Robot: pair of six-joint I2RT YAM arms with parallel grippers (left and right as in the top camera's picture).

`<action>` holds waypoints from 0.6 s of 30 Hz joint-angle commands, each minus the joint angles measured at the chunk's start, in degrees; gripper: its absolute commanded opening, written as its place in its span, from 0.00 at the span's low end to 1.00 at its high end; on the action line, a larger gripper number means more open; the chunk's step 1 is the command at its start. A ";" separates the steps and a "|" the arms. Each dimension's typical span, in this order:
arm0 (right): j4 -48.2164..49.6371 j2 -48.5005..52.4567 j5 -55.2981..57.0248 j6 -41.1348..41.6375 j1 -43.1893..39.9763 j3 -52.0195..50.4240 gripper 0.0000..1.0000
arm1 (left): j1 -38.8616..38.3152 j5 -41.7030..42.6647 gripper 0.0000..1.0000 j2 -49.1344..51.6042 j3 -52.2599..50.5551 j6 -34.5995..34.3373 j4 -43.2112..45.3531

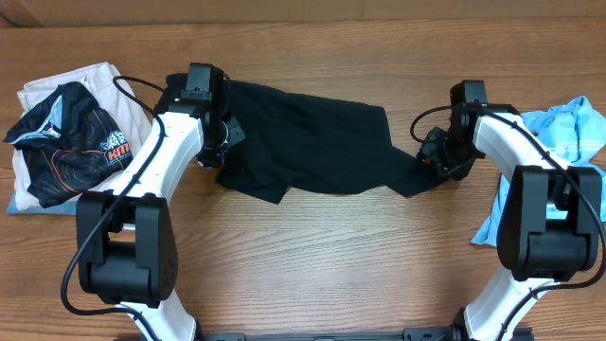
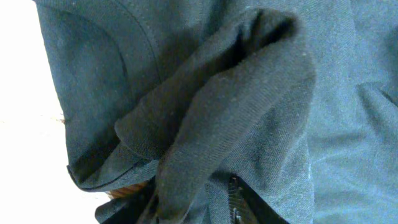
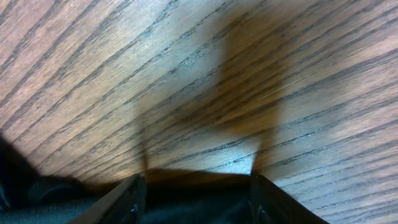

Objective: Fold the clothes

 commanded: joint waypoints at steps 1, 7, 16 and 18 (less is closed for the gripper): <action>-0.20 -1.38 1.62 -0.13 -0.11 -0.90 0.58 | -0.09 0.52 0.38 0.50 -0.13 1.36 0.00; -0.22 -1.38 1.62 -0.13 -0.11 -0.90 0.58 | 0.04 -1.42 0.38 0.52 -0.13 1.33 1.11; -0.22 -1.38 1.62 -0.11 -0.11 -0.90 0.57 | 0.04 -4.15 0.16 0.52 -0.13 1.36 1.95; -0.35 -1.38 1.62 -0.11 -0.11 -0.90 0.57 | 0.04 -4.13 0.04 0.52 -0.13 1.42 2.47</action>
